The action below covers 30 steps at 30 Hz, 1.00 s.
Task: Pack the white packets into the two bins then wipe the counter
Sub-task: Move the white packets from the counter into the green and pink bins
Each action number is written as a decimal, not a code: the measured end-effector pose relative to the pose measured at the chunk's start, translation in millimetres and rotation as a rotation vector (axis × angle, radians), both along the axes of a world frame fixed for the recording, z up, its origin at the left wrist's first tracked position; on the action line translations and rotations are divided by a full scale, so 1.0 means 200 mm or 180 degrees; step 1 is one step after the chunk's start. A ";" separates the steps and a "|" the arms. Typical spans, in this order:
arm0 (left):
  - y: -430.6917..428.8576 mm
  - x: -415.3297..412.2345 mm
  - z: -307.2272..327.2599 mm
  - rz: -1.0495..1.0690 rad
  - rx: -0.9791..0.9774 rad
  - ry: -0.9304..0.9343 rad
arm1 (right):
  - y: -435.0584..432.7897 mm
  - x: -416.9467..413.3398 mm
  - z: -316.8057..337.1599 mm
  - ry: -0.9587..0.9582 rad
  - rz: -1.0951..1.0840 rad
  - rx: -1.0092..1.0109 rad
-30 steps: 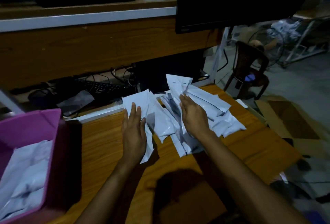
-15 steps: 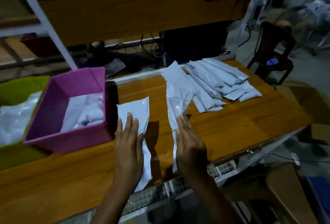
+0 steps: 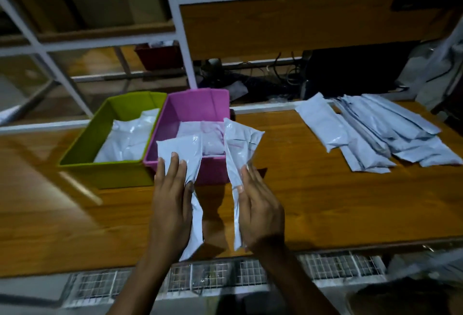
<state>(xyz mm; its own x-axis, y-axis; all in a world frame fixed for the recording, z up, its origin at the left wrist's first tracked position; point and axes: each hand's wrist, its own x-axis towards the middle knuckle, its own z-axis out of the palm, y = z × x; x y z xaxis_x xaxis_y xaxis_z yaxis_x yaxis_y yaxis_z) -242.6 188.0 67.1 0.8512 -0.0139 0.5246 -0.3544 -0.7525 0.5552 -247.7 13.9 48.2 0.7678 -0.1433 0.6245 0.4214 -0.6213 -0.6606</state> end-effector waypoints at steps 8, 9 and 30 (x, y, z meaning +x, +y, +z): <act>0.24 0.66 0.12 -0.0034 0.0527 0.0098 | 0.31 0.55 0.30 0.0522 0.0074 -0.0324; 0.26 0.77 0.11 -0.0019 0.0678 0.0144 | 0.35 0.65 0.32 0.0592 0.0015 -0.0428; 0.25 1.56 -0.39 -0.0411 0.2358 0.3288 | 0.50 1.43 -0.23 0.2896 0.0174 -0.2747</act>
<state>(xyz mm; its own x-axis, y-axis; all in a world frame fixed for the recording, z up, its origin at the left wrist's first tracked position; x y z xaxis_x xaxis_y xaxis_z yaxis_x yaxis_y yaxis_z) 69.2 237.2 -10.0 0.8276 -0.1307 -0.5459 -0.1041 -0.9914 0.0796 37.7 113.6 1.6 0.9611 0.0933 -0.2598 0.0659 -0.9915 -0.1123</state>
